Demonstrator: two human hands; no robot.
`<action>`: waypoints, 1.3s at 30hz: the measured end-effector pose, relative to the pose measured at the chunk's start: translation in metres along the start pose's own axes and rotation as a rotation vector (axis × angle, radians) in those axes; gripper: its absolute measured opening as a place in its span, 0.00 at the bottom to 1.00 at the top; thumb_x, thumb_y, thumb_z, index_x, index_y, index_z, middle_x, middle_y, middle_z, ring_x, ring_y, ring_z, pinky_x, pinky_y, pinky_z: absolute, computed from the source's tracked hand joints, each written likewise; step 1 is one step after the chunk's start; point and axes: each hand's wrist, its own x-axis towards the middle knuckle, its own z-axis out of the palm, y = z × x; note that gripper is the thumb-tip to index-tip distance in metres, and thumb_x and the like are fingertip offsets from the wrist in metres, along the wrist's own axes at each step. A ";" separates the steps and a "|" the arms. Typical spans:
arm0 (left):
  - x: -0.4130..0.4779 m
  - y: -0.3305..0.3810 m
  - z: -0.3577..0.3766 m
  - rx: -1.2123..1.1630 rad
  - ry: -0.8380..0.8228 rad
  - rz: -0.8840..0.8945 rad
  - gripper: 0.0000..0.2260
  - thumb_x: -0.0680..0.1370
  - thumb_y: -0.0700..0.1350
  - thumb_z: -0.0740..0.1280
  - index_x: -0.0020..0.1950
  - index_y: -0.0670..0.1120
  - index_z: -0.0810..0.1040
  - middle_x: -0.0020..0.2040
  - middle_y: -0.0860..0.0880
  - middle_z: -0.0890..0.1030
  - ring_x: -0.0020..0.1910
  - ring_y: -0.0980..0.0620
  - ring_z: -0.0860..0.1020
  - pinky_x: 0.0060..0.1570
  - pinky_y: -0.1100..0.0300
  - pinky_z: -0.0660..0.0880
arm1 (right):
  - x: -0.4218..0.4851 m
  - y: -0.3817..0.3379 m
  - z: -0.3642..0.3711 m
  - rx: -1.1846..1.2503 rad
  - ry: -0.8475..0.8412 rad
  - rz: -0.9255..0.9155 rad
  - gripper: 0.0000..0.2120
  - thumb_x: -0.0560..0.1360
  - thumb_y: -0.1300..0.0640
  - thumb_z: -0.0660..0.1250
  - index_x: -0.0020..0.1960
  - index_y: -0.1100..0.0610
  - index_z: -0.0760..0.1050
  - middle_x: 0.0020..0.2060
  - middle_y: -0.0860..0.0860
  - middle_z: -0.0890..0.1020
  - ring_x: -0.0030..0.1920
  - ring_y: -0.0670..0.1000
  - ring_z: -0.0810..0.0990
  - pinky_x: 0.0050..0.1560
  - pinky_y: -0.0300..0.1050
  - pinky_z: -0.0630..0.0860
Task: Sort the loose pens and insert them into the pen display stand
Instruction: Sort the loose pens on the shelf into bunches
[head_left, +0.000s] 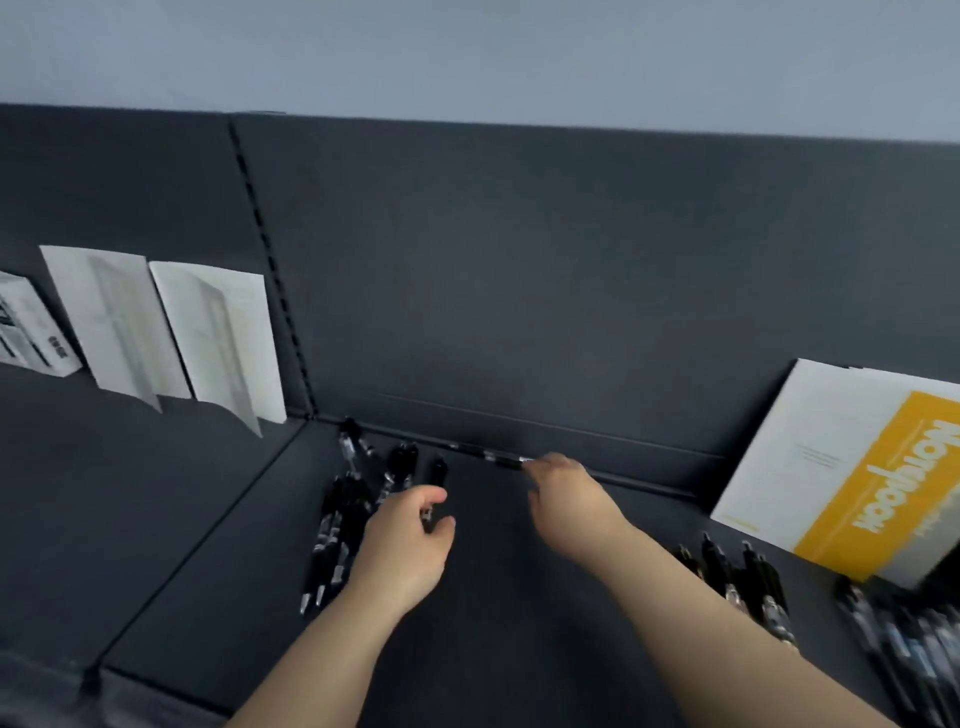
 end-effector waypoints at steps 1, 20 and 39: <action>0.005 -0.005 -0.008 0.027 0.027 0.004 0.17 0.79 0.46 0.63 0.68 0.50 0.72 0.64 0.52 0.72 0.56 0.58 0.71 0.53 0.66 0.67 | 0.009 -0.004 0.003 0.001 -0.005 0.023 0.20 0.77 0.64 0.57 0.68 0.57 0.67 0.64 0.53 0.69 0.66 0.54 0.66 0.64 0.46 0.70; 0.120 -0.041 -0.060 0.423 -0.065 -0.204 0.31 0.78 0.62 0.55 0.76 0.48 0.53 0.71 0.43 0.64 0.65 0.43 0.70 0.51 0.52 0.71 | 0.044 -0.048 0.019 -0.216 -0.036 0.263 0.15 0.75 0.61 0.56 0.61 0.59 0.69 0.60 0.56 0.72 0.62 0.57 0.69 0.58 0.47 0.70; 0.121 -0.037 -0.056 0.290 -0.070 -0.165 0.14 0.78 0.47 0.60 0.59 0.39 0.67 0.47 0.46 0.74 0.40 0.47 0.73 0.37 0.57 0.69 | -0.006 -0.064 0.008 0.368 -0.091 0.334 0.15 0.74 0.49 0.66 0.34 0.55 0.65 0.30 0.48 0.71 0.31 0.48 0.69 0.30 0.40 0.64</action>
